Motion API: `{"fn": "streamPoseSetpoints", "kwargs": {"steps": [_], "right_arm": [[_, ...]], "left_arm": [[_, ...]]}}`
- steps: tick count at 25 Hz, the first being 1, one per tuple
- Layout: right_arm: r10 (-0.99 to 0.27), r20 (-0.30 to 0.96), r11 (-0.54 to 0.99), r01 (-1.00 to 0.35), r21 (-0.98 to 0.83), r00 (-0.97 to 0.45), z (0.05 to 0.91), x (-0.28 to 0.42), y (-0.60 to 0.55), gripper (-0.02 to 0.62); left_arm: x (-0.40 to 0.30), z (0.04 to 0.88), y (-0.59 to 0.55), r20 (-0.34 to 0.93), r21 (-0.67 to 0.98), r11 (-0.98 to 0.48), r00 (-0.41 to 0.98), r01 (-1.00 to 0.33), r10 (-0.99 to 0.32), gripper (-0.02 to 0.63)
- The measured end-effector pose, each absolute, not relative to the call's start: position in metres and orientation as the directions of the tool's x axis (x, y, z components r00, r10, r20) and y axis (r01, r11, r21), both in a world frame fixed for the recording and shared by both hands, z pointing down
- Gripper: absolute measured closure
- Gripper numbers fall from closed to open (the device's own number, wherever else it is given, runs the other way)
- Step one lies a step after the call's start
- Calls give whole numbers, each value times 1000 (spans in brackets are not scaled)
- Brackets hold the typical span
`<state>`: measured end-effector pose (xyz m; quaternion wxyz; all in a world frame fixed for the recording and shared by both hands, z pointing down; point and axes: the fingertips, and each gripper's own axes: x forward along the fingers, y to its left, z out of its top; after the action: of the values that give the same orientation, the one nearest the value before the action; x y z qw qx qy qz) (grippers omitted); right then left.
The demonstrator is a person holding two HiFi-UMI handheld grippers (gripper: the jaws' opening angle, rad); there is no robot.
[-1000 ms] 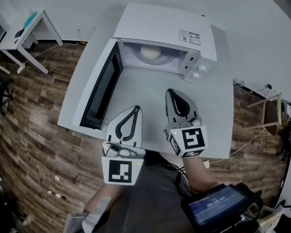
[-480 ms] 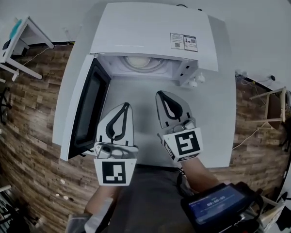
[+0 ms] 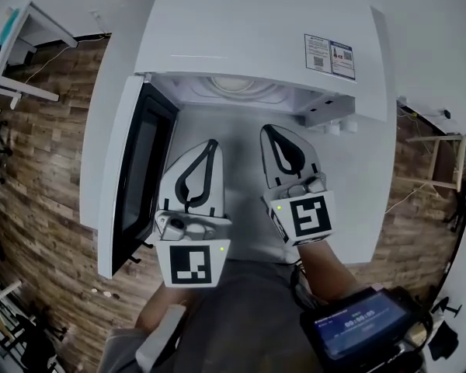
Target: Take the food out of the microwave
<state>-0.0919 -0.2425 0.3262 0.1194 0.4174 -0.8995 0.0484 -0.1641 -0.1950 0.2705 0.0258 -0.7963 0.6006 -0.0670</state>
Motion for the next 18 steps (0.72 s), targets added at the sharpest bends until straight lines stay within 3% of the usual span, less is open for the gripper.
{"fn": "streamPoseSetpoints", "kwargs": {"steps": [18], "right_arm": [[-730, 347, 629, -777, 4, -589, 395, -120, -301, 584]], "left_arm": [[-179, 335, -242, 147, 14, -292, 291, -956, -945, 600]]}}
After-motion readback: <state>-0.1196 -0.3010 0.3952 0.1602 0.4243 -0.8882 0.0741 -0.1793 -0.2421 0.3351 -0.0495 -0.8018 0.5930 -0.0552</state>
